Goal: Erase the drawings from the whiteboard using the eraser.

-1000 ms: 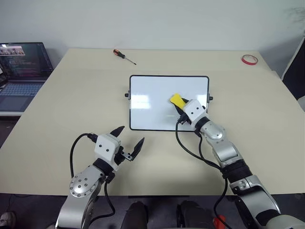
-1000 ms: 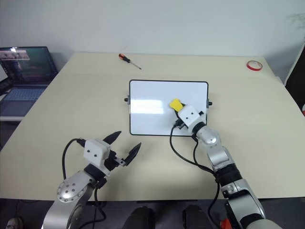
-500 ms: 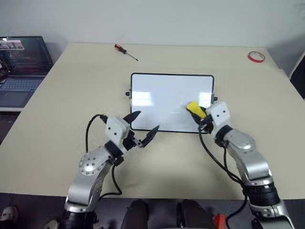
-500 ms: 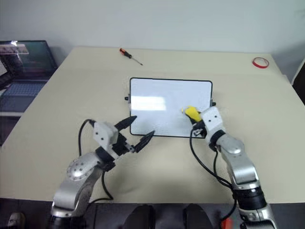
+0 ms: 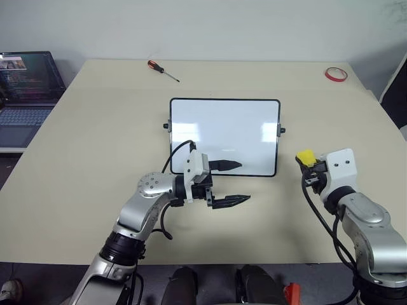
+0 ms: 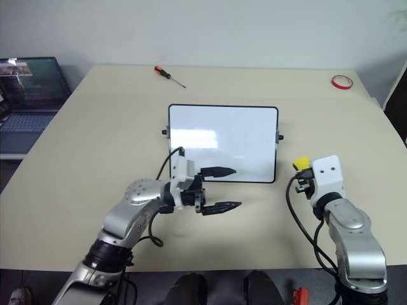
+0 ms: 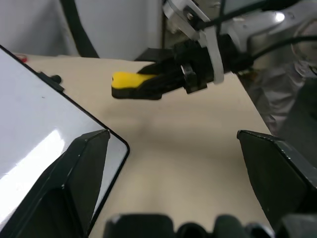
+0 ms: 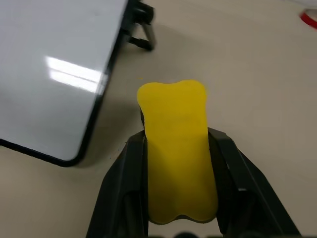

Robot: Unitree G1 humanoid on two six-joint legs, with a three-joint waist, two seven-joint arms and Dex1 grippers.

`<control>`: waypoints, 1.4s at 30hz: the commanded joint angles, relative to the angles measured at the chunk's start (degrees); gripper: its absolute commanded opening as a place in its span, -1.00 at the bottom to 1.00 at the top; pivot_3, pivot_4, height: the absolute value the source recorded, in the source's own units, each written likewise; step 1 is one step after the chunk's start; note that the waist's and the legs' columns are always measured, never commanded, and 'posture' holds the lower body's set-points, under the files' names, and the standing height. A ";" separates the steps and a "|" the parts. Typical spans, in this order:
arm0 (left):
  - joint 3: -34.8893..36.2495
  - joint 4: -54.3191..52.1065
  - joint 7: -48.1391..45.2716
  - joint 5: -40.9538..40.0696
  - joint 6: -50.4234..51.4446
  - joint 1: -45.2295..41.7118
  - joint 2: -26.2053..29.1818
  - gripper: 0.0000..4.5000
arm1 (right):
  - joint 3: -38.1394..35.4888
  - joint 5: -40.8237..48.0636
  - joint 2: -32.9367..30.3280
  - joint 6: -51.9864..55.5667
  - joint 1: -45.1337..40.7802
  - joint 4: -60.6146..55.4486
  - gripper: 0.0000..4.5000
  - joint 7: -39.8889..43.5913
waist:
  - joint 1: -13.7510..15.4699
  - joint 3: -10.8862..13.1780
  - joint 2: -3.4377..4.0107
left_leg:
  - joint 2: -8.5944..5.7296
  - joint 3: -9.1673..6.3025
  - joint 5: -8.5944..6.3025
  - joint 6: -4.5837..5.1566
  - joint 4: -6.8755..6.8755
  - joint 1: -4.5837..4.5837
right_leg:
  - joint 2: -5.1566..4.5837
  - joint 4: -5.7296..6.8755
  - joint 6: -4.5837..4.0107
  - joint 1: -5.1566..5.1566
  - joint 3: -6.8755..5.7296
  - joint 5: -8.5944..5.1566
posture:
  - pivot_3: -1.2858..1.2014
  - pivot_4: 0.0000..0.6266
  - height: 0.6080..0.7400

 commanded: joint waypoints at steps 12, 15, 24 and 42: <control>-2.87 13.42 -1.42 10.73 -16.91 -6.97 -4.30 1.00 | -5.91 4.18 6.33 3.02 0.21 4.52 -0.45 -3.97 | 0.07 -0.01 0.02 | -0.01 0.10 -0.02 0.05 0.04 -0.02 | -0.01 0.05 0.00 -0.01 0.04 0.00 | 0.03 -0.52 1.00; -2.72 14.12 -0.84 11.51 -17.96 -7.26 -4.39 1.00 | -5.90 4.51 6.51 2.66 -0.27 5.61 -0.45 -4.56 | -0.02 -0.02 0.04 | 0.00 0.14 -0.02 0.05 0.04 -0.01 | 0.00 0.08 0.00 -0.01 0.06 0.00 | 0.03 -0.52 1.00; -2.35 15.08 0.01 12.25 -19.20 -7.25 -4.34 1.00 | -6.04 5.09 6.78 2.45 -0.80 7.04 -0.30 -5.48 | 0.07 -0.03 0.05 | -0.01 0.18 -0.02 0.05 0.07 -0.01 | 0.00 0.12 -0.01 0.00 0.05 0.01 | 0.03 -0.52 1.00; 2.33 7.09 4.40 8.81 -11.56 -4.73 -1.87 1.00 | -8.58 6.85 8.43 1.89 -2.54 3.92 0.98 -8.85 | -0.18 -0.05 0.07 | 0.04 0.35 -0.01 0.07 0.16 0.07 | 0.01 0.51 -0.01 -0.10 0.12 0.01 | 0.03 -0.52 1.00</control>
